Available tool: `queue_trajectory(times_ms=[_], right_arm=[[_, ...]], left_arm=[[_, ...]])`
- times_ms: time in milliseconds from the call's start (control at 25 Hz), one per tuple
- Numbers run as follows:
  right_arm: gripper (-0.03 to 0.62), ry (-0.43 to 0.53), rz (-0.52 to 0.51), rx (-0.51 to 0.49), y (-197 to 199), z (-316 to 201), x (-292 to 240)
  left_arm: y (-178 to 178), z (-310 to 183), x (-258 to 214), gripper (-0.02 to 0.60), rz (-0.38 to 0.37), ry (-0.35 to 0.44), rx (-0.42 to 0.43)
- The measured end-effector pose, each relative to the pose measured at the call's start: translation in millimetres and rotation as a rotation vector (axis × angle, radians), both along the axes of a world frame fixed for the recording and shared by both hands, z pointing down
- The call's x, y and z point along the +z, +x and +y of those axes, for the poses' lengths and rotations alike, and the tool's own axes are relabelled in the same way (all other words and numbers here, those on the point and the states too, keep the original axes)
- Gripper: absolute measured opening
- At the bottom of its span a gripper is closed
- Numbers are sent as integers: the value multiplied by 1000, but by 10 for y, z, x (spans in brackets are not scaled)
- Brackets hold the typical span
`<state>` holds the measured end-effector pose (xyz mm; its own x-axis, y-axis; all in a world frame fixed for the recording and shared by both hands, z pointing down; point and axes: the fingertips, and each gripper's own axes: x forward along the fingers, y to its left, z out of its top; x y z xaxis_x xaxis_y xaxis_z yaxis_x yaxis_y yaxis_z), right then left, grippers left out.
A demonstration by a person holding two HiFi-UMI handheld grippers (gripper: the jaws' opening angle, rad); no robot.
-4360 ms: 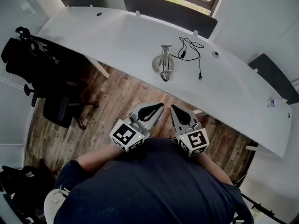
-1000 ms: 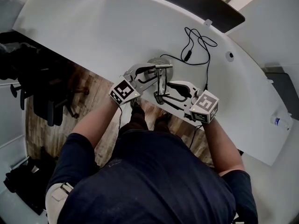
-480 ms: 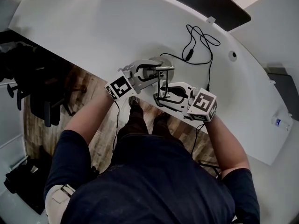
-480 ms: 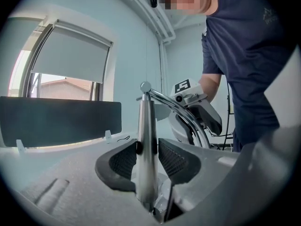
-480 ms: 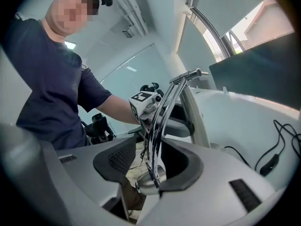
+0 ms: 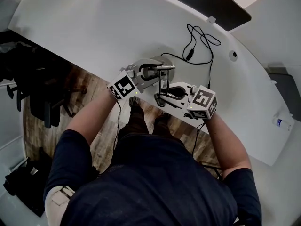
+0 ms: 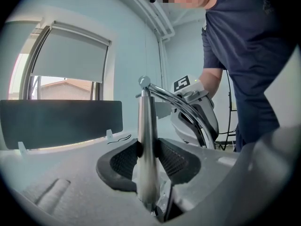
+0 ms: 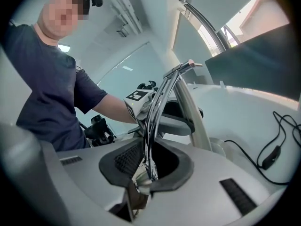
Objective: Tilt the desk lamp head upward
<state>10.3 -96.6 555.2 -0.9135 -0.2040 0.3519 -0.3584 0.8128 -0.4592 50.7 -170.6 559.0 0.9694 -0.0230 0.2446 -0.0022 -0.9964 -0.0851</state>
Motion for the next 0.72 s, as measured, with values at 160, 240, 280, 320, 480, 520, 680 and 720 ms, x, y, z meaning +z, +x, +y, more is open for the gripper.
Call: queue_trajectory(times_ms=[160, 240, 280, 320, 480, 520, 680, 720], right_arm=[[61, -46, 15, -42, 1, 34, -9], [61, -70, 20, -50, 15, 60, -12], [61, -83, 17, -53, 21, 77, -17], [61, -96, 12, -55, 25, 95, -27], [57, -163, -16, -73, 23, 170, -122], [55, -192, -32, -80, 20, 198, -164], [51, -358, -120, -108, 30, 298, -403], [51, -397, -142, -116, 31, 313, -467]], left_arm=[[-20, 5, 4, 140, 20, -12, -3], [-10, 29, 8, 140, 17, 0, 8], [-3, 42, 11, 140, 15, 7, 14], [0, 51, 14, 140, 12, 15, 19], [-7, 60, 17, 140, 12, 37, 21], [-11, 62, 15, 140, 14, 41, 20], [-13, 65, 18, 140, 26, 52, 13], [-16, 66, 20, 140, 26, 53, 10]])
